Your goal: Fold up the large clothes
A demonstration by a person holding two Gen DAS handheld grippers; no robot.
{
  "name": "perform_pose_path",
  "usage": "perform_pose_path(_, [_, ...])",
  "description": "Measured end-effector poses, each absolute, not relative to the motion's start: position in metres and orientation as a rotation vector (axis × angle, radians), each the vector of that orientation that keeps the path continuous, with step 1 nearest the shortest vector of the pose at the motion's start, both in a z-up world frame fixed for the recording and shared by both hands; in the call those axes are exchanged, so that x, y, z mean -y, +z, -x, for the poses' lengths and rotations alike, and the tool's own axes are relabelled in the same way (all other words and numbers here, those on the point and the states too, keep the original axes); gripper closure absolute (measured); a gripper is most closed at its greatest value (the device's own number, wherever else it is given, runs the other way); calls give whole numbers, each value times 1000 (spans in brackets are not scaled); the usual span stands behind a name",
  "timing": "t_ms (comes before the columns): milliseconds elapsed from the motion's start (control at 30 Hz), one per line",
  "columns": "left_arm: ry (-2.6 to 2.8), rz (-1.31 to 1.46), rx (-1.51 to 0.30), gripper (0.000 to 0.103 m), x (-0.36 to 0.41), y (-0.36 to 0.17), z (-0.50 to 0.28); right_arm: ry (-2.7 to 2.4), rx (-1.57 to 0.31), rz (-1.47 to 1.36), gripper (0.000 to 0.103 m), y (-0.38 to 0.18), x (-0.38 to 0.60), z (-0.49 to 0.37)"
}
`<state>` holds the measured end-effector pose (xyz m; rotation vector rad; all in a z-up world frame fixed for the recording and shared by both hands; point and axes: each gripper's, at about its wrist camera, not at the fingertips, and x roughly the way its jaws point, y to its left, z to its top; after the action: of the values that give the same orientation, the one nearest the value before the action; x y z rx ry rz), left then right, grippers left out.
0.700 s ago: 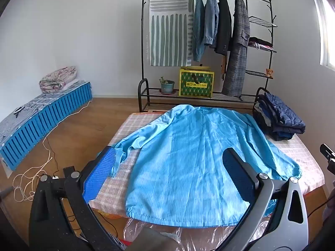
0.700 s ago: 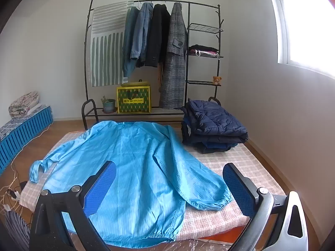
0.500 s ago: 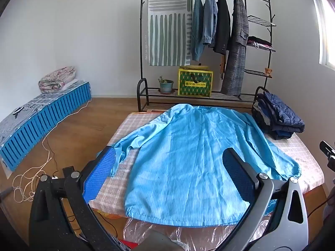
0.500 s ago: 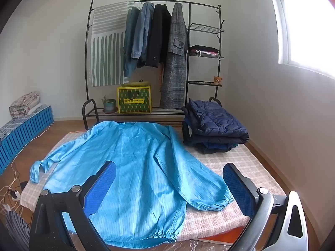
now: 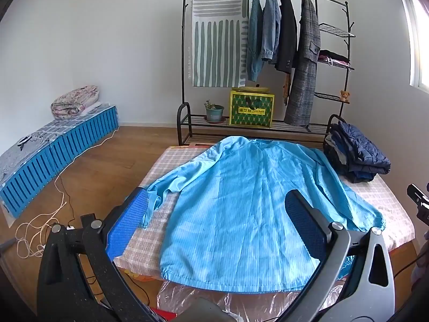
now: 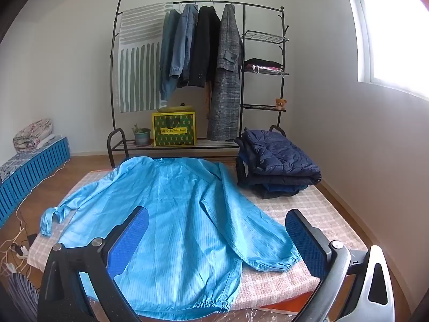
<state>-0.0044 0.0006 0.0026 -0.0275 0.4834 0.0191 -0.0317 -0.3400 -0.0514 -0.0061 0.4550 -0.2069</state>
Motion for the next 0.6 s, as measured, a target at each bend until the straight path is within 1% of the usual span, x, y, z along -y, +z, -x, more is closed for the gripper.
perform_pose_path(600, [19,27,-483,0,1,3,4,-218,-447,-5,0,-50,345,33])
